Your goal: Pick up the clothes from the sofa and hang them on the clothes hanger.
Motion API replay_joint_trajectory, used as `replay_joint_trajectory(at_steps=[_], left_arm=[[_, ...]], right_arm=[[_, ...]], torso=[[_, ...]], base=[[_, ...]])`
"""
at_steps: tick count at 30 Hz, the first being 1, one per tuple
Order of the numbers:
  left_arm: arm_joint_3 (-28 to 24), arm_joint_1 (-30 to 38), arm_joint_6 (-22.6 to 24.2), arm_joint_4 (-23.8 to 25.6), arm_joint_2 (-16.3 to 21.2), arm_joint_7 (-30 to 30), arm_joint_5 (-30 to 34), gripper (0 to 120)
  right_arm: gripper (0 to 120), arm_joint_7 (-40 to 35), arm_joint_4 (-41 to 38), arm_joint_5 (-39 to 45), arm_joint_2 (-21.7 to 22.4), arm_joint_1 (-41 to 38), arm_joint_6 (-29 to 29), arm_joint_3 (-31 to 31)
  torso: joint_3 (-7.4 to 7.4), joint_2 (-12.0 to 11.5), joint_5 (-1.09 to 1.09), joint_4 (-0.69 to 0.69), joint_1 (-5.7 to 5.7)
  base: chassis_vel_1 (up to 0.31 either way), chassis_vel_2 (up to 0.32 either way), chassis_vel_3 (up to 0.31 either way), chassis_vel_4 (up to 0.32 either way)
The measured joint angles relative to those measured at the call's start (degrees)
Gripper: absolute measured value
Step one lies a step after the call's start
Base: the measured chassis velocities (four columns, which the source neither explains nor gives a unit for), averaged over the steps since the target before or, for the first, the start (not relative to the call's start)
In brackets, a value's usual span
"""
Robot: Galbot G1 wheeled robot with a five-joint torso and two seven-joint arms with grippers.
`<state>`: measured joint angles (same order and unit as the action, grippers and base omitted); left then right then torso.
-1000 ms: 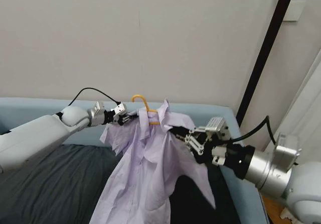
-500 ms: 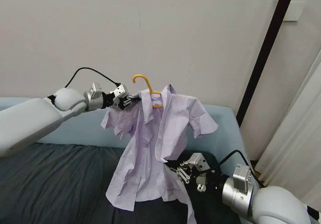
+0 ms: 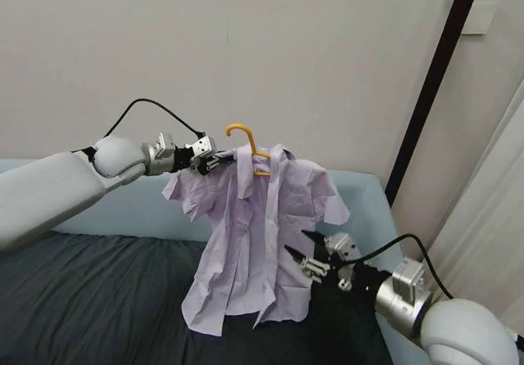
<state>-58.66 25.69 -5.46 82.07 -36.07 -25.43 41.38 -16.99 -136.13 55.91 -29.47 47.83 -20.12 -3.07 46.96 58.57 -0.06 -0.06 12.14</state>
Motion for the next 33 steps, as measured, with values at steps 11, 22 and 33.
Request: replay_joint_trajectory(at_steps=[11, 22, 33], left_arm=[[-2.0, -1.8, 0.9, 2.3, -4.8, 3.6, -3.8, 0], [-2.7, -2.4, 1.0, 2.2, -9.0, 4.4, -4.7, 0], [-3.2, -2.8, 1.3, 3.9, -7.8, 4.6, -4.3, 0]], right_arm=[[100, -15.2, 0.1, 20.3, 0.4, -11.0, -1.5, -0.4], [100, -19.6, 4.6, 30.1, 0.9, -16.7, -5.6, 2.7], [93, -20.0, 6.5, 31.2, 0.2, -18.4, -6.9, 4.1]], torso=[[0.00, 0.0, 0.02, -0.03, 0.00], [0.01, 0.0, 0.02, 0.00, 0.00], [0.00, 0.0, 0.01, -0.02, 0.00]], base=[[0.000, 0.000, 0.000, 0.000], [0.000, 0.000, 0.000, 0.000], [0.000, 0.000, 0.000, 0.000]])
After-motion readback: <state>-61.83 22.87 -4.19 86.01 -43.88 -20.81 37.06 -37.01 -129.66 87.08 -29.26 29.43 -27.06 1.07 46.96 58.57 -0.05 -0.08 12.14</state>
